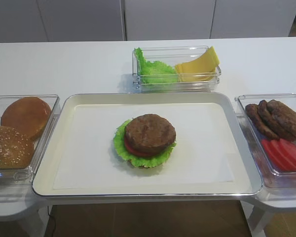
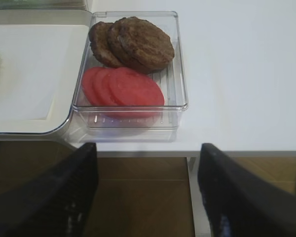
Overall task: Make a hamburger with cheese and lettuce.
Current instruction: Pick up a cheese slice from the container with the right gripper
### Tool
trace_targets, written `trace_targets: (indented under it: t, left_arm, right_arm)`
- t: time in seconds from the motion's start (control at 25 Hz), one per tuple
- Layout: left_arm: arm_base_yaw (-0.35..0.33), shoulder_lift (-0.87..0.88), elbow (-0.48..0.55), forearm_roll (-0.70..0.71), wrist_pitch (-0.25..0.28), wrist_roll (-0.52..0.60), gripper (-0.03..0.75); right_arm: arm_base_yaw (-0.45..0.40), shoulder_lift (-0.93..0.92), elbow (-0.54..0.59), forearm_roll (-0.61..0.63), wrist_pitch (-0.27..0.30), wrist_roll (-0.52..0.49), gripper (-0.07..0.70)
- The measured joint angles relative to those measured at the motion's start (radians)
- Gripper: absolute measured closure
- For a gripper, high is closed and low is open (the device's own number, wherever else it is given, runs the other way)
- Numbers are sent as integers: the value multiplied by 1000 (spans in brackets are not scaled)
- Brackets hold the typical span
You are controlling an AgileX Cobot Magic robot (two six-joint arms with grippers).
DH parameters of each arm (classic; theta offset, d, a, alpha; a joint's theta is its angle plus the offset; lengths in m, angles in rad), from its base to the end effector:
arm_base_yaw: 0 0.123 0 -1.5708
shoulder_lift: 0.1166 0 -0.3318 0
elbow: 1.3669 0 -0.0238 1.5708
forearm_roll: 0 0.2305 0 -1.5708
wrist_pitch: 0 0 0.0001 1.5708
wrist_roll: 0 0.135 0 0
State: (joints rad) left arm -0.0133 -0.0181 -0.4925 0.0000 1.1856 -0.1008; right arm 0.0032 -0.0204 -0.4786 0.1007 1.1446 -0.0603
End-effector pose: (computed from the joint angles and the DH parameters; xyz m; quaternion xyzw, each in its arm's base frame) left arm -0.0408 0.0005 0.2301 -0.0386 0.8808 -0.0269 0.4712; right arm -0.0374 0.0122 0.2311 -0.0318 0.8729 0.0363 0.4855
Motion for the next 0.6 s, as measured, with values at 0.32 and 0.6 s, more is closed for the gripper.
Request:
trace_targets:
  t: [0.32, 0.6]
  left_arm:
    - [0, 0, 0, 0, 0, 0, 283]
    - [0, 0, 0, 0, 0, 0, 283]
  right_arm:
    - [0, 0, 0, 0, 0, 0, 131]
    - [0, 0, 0, 0, 0, 0, 131]
